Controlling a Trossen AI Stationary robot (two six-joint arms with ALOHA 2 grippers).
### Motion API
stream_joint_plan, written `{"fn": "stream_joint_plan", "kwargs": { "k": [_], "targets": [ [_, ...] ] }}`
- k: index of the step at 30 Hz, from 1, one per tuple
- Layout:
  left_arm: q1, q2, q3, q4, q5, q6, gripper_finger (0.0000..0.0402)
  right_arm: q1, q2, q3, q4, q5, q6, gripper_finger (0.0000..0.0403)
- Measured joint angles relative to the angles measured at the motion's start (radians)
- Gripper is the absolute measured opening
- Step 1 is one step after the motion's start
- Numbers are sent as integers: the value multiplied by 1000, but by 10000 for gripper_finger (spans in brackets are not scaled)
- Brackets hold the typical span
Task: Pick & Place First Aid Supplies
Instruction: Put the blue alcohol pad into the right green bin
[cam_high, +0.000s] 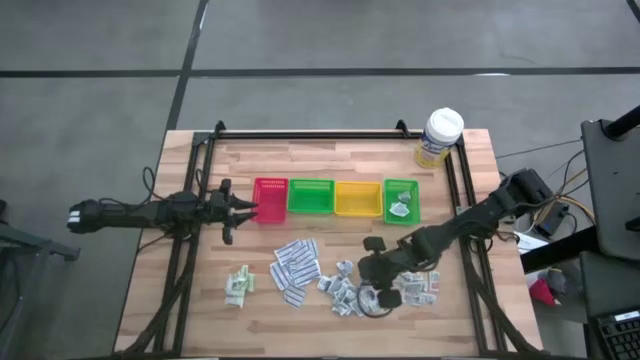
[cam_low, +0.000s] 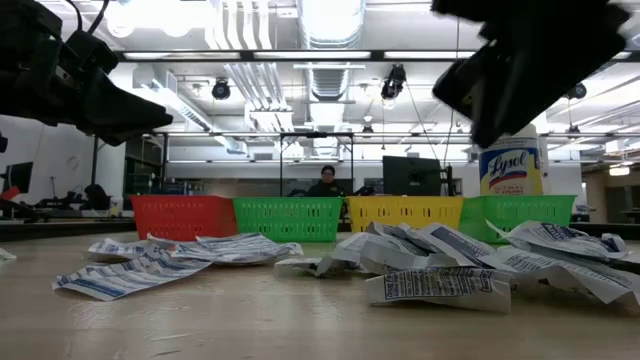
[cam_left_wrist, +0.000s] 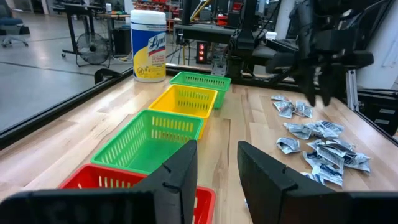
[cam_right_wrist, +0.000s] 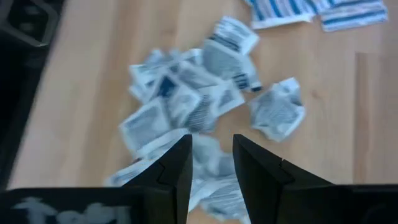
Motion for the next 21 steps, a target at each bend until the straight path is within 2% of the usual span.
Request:
{"fn": "stream_joint_plan", "kwargs": {
  "k": [3, 12, 21],
  "targets": [
    [0, 0, 0, 0, 0, 0, 113, -26, 36, 11, -7, 2, -10, 113],
    [0, 2, 0, 0, 0, 0, 113, -46, 114, 53, -19, -2, -208, 116],
    [0, 6, 0, 0, 0, 0, 113, -72, 193, 79, -35, -1, -308, 114]
  ]
}}
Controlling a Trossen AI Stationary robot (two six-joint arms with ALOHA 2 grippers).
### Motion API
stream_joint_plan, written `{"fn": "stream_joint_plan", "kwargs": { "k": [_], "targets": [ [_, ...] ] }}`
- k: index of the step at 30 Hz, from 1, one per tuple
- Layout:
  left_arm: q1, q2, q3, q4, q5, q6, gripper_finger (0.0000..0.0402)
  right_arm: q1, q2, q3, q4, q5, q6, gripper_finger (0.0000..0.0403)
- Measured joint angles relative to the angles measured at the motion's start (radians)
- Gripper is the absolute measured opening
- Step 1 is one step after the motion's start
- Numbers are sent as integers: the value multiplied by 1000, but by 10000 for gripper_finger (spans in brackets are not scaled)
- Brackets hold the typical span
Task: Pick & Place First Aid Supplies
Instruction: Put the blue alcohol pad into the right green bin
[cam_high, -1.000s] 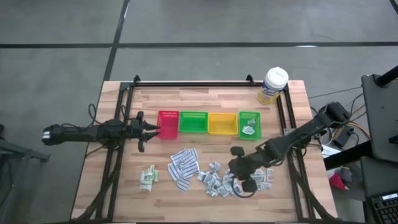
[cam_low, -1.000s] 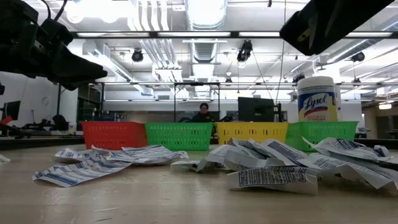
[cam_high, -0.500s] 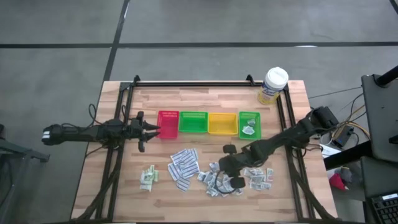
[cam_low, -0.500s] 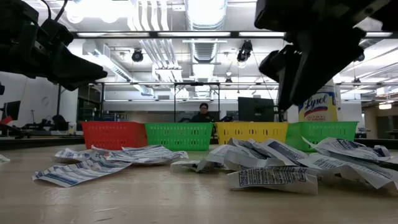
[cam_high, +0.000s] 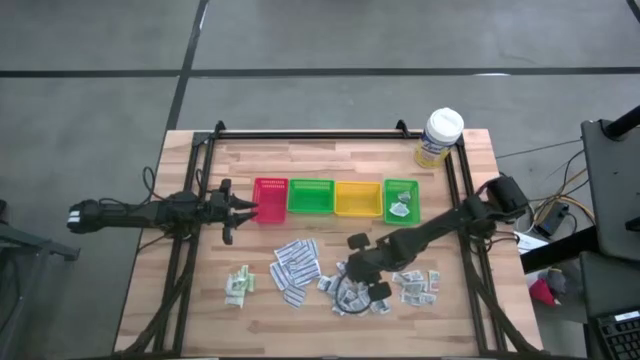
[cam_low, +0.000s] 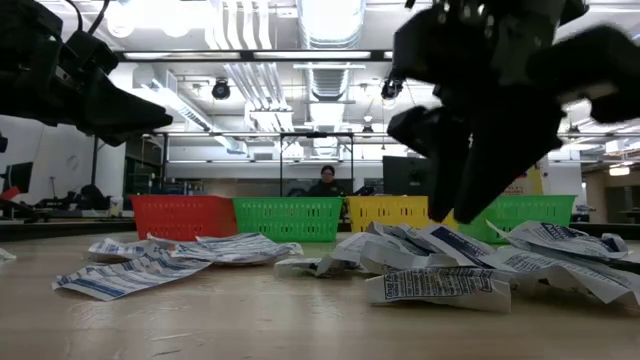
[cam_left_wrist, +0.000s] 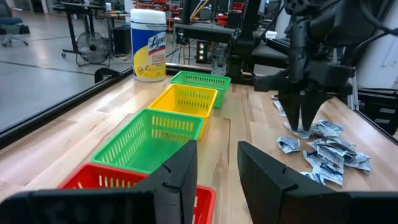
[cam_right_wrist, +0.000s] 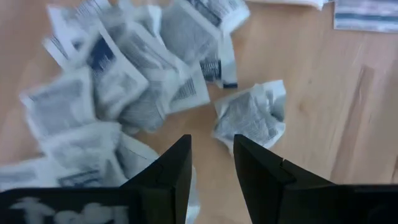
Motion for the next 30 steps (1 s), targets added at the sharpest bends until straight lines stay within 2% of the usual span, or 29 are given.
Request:
{"fn": "stream_joint_plan", "kwargs": {
  "k": [9, 20, 30],
  "targets": [
    [0, 5, 0, 0, 0, 0, 113, -42, 19, 24, -66, 3, -65, 107],
    [0, 11, 0, 0, 0, 0, 113, -44, 19, 31, -62, 0, -138, 116],
    [0, 12, 0, 0, 0, 0, 113, -47, 88, 44, -56, 0, -181, 101]
  ]
}}
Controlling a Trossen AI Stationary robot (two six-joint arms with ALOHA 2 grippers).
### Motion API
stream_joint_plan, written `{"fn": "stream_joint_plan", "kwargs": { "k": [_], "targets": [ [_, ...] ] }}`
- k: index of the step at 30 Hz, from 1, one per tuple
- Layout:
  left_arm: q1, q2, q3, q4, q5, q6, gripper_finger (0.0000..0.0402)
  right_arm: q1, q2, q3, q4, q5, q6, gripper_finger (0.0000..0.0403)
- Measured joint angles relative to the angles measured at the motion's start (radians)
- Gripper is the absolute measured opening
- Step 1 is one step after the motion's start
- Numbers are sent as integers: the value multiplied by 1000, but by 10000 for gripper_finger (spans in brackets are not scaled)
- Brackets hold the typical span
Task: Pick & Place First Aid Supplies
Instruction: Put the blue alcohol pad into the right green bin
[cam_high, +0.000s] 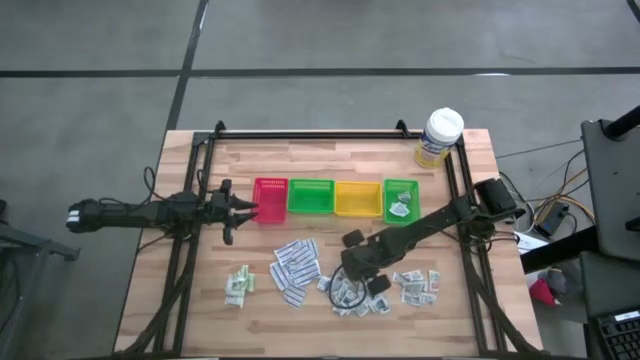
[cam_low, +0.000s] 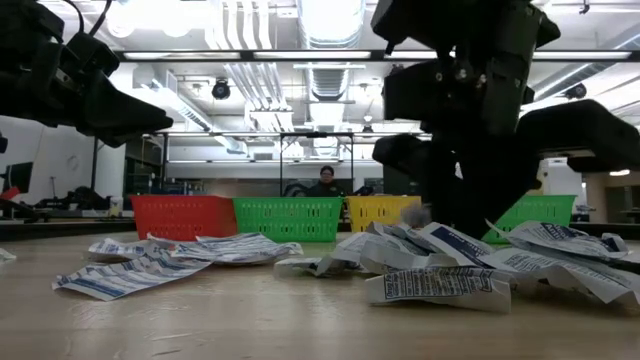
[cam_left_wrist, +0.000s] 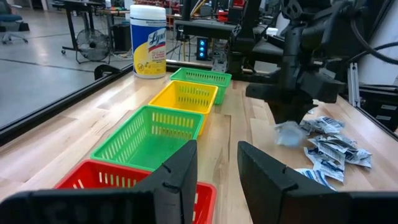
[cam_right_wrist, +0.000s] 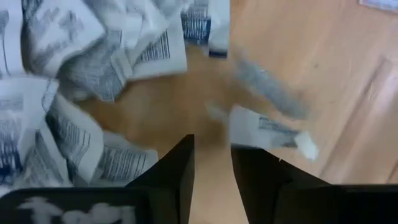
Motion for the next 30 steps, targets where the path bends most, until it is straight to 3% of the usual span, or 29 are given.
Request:
{"fn": "stream_joint_plan", "kwargs": {
  "k": [13, 30],
  "targets": [
    [0, 16, 0, 0, 0, 0, 113, 0, 8, 42, -68, 3, 21, 85],
    [0, 16, 0, 1, -1, 0, 113, 0, 10, 104, -80, 2, -12, 117]
  ]
}}
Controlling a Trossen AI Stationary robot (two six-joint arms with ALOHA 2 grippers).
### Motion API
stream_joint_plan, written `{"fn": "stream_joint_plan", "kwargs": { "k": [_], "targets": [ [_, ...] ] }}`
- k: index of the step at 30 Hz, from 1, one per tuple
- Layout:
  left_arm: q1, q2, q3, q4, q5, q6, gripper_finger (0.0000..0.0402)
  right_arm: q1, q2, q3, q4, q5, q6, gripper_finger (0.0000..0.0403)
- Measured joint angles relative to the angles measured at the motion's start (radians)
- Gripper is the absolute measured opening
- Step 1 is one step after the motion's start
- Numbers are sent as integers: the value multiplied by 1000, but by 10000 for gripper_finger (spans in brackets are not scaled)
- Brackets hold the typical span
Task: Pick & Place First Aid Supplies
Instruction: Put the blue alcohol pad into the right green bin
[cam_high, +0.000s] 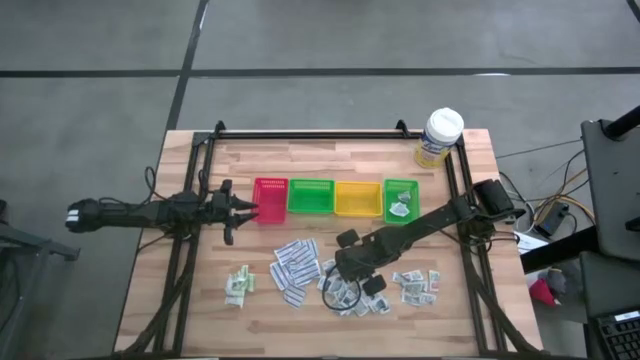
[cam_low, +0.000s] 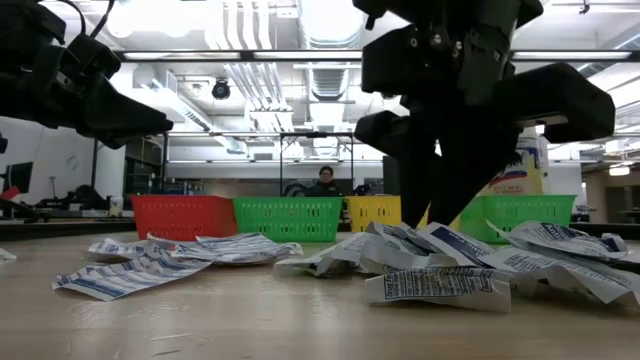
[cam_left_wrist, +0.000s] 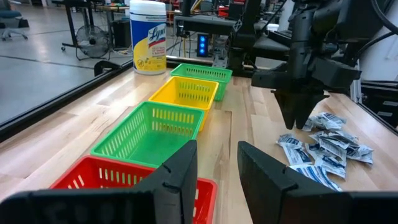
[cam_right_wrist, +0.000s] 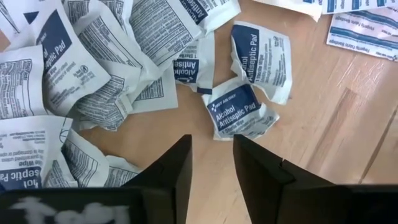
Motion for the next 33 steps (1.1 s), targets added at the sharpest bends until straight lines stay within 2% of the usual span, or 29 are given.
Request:
{"fn": "stream_joint_plan", "kwargs": {
  "k": [11, 16, 22, 33],
  "targets": [
    [0, 0, 0, 1, -4, 0, 113, 7, 85, 44, 2, -8, -41, 119],
    [0, 4, 0, 1, -4, 0, 113, 6, 114, 93, -71, -5, -40, 123],
    [0, 8, 0, 1, -4, 2, 113, 7, 106, 123, -144, -2, -35, 119],
    [0, 13, 0, 1, -4, 3, 113, 7, 77, 139, -135, 0, -35, 123]
  ]
}}
